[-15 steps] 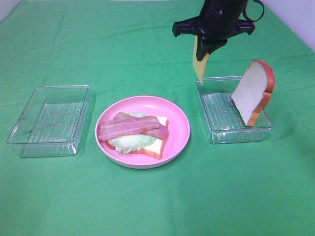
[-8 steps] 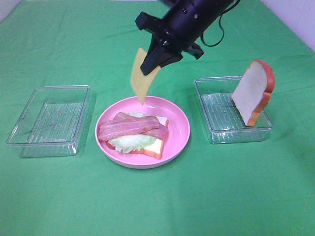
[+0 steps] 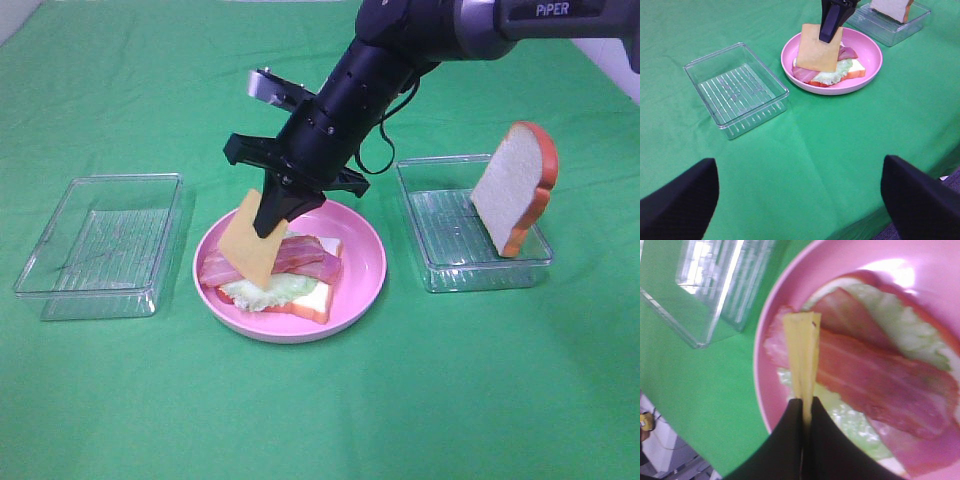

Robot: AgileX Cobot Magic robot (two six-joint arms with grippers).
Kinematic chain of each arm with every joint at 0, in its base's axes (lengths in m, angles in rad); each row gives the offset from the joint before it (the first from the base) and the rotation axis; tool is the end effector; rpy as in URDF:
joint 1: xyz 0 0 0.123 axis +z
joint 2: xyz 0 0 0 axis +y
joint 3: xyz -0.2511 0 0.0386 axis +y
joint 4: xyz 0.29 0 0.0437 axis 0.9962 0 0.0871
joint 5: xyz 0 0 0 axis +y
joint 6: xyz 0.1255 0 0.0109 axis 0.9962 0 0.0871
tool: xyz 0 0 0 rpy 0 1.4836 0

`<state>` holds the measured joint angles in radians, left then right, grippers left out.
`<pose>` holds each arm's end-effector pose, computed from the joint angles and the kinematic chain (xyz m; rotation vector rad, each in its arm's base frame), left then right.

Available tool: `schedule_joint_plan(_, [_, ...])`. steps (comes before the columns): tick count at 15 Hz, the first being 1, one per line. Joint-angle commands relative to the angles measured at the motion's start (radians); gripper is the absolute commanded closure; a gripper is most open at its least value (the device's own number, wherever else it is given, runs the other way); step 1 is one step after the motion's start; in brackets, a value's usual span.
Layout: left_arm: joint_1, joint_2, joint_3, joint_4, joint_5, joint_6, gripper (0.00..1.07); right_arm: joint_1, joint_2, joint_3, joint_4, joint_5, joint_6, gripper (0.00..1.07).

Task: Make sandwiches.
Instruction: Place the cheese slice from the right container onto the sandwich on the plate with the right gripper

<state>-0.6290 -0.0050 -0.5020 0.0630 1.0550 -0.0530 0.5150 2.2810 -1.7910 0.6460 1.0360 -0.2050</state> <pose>0.0798 -0.0495 0.2835 0.5789 1.9647 -0.3532 0.3982 0.3004 0.0855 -0.6184 2.9074 0.8989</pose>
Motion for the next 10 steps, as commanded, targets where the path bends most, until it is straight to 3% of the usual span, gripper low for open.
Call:
schedule_joint_plan(1, [0.0,-0.02,0.003,-0.003,-0.009,0.004,0.24,0.0,0.001,0.005,-0.08,-0.012,0.067,1.07])
schedule_joint_plan(3, [0.0,-0.02,0.003,-0.003,-0.009,0.004,0.24,0.0,0.001,0.005,-0.09,-0.031,0.081,1.07])
schedule_joint_plan(4, [0.0,-0.02,0.003,-0.003,-0.009,0.004,0.24,0.0,0.001,0.005,-0.091,-0.042,0.083,1.02])
schedule_joint_plan(5, [0.0,-0.02,0.003,-0.003,-0.009,0.004,0.24,0.0,0.001,0.005,-0.115,-0.059,0.113,0.7])
schedule_joint_plan(6, [0.0,-0.02,0.003,-0.003,-0.009,0.004,0.24,0.0,0.001,0.005,-0.142,-0.068,0.127,0.52])
schedule_joint_plan(7, [0.0,-0.02,0.003,-0.003,-0.009,0.004,0.24,0.0,0.001,0.003,-0.178,-0.069,0.131,0.41])
schedule_joint_plan(10, [0.0,-0.02,0.003,-0.003,-0.009,0.005,0.24,-0.002,-0.024,0.002,-0.309,-0.069,0.183,0.38])
